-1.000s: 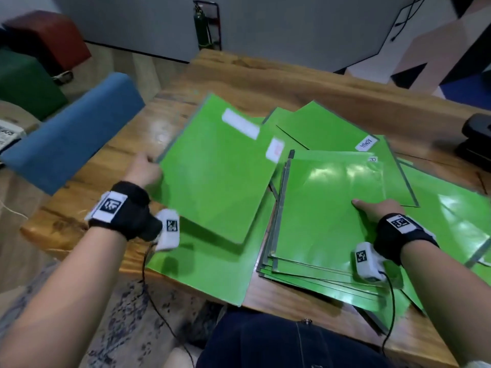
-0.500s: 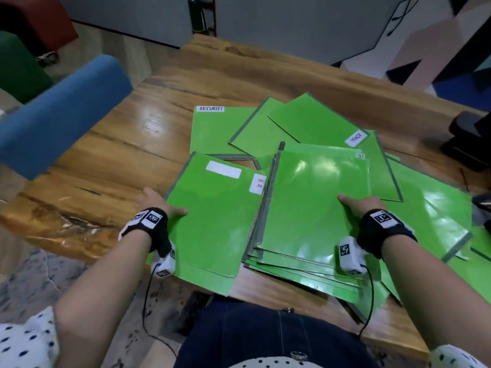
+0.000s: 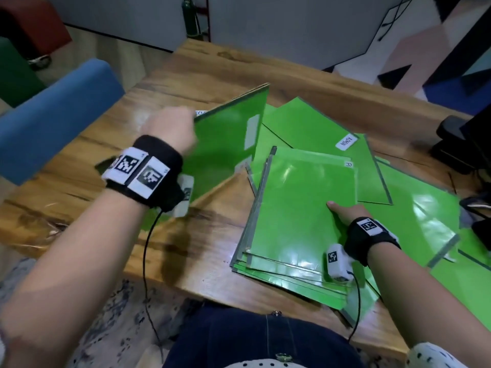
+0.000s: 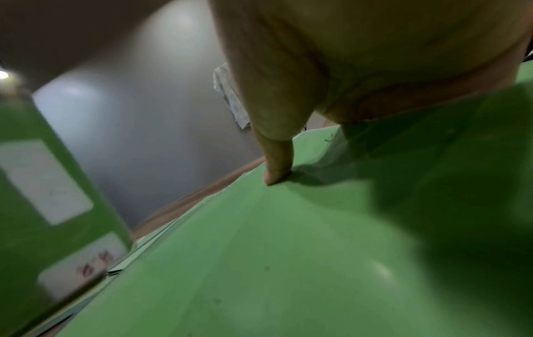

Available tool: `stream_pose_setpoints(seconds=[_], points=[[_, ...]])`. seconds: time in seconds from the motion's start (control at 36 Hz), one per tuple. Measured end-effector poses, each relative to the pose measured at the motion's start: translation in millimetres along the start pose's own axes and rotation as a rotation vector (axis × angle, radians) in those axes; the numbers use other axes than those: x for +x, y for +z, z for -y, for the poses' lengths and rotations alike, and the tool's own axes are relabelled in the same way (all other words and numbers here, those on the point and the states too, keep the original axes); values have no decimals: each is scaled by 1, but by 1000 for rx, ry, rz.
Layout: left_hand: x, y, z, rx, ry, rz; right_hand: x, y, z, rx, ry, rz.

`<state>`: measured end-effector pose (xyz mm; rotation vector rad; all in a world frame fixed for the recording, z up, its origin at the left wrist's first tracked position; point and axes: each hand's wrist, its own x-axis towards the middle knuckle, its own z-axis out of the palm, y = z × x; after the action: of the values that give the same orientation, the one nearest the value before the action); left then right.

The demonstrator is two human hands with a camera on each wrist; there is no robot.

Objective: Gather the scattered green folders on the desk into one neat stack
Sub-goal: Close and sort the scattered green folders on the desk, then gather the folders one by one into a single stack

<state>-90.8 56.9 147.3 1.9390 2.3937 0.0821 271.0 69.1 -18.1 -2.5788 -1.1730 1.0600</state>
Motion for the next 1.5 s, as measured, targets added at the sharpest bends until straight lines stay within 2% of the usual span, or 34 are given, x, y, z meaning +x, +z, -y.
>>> stream_pose_setpoints(seconds=[0.06,0.11,0.22,0.28,0.33,0.42,0.47,0.53,0.67,0.83,0.94,1.03,1.19,1.31,1.36,1.42,1.5], points=[[2,-16,-15,-46,55,-102,-1,1,-2,31,0,11],[11,-24,-23,-229,55,-104,-2,0,-4,82,5,20],[35,8,-24,-776,-70,180,-6,-3,-12,259,16,80],[33,45,-29,-889,-158,312,-1,-2,-21,380,30,131],[26,91,-37,-872,-253,429,-8,-3,-23,454,28,161],[-6,133,-58,-759,-338,567,-20,-8,-19,480,-14,188],[-21,150,-67,-623,-357,633,-18,-7,-22,465,-29,202],[-30,160,-74,-616,-349,678,-16,-5,-24,448,-18,188],[-37,170,-91,-606,-281,683,-15,0,-28,412,1,144],[-47,174,-109,-580,-212,717,-22,10,-21,433,-15,18],[-43,170,-102,-766,-256,778,-28,12,-17,375,-106,-130],[-43,170,-93,-971,-340,761,-32,13,-15,404,-185,-209],[-44,181,-73,-1111,-401,744,-42,15,-7,439,-316,-221],[-51,178,-69,-1286,-464,583,-47,11,2,422,-380,-208],[-49,183,-66,-1322,-494,470,-51,10,8,412,-421,-152],[-46,182,-61,-1365,-502,400,-51,8,10,348,-466,-33],[-40,175,-49,-1370,-499,325,-41,2,2,19,-566,99]])
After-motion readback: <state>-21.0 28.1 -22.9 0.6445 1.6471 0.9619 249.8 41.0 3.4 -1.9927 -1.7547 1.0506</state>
